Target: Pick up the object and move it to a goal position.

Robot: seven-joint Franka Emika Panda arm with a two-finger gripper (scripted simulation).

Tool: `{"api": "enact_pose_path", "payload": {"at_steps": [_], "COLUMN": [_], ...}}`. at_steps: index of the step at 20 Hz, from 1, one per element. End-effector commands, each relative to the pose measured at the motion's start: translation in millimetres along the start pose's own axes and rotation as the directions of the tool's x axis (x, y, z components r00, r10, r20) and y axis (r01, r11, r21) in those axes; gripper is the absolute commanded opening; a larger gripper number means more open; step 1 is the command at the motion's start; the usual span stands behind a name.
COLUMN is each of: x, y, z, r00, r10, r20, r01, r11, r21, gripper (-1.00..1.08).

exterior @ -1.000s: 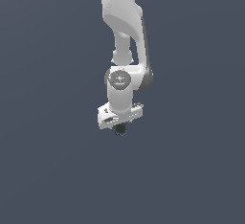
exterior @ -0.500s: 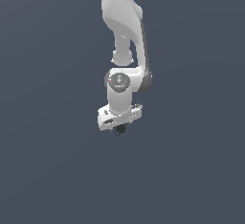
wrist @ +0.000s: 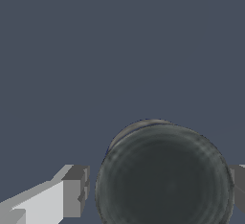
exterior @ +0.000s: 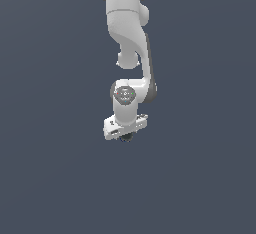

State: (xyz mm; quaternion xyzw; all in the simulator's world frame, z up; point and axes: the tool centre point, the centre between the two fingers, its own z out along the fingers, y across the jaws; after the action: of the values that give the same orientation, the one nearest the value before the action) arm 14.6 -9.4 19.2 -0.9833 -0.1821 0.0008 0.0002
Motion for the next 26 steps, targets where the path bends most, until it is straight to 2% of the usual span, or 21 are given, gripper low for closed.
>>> {"api": "enact_pose_path", "payload": {"at_steps": [1, 3, 4, 17, 21, 26], "x": [1, 1, 1, -2, -13, -40], "y": [1, 1, 1, 4, 16, 44], "z": [5, 6, 6, 5, 4, 2], "r00": [1.0, 1.0, 1.0, 1.0, 1.0, 1.0], "r10": [0.0, 0.0, 0.0, 0.0, 0.0, 0.0], "r20": [-0.001, -0.001, -0.001, -0.001, -0.001, -0.001], "r01": [0.0, 0.0, 0.0, 0.0, 0.0, 0.0], "r11": [1.0, 1.0, 1.0, 1.0, 1.0, 1.0], "r21": [-0.001, -0.001, -0.001, -0.001, -0.001, -0.001], "gripper": [1.0, 1.0, -1.0, -1.0, -1.0, -1.0]}}
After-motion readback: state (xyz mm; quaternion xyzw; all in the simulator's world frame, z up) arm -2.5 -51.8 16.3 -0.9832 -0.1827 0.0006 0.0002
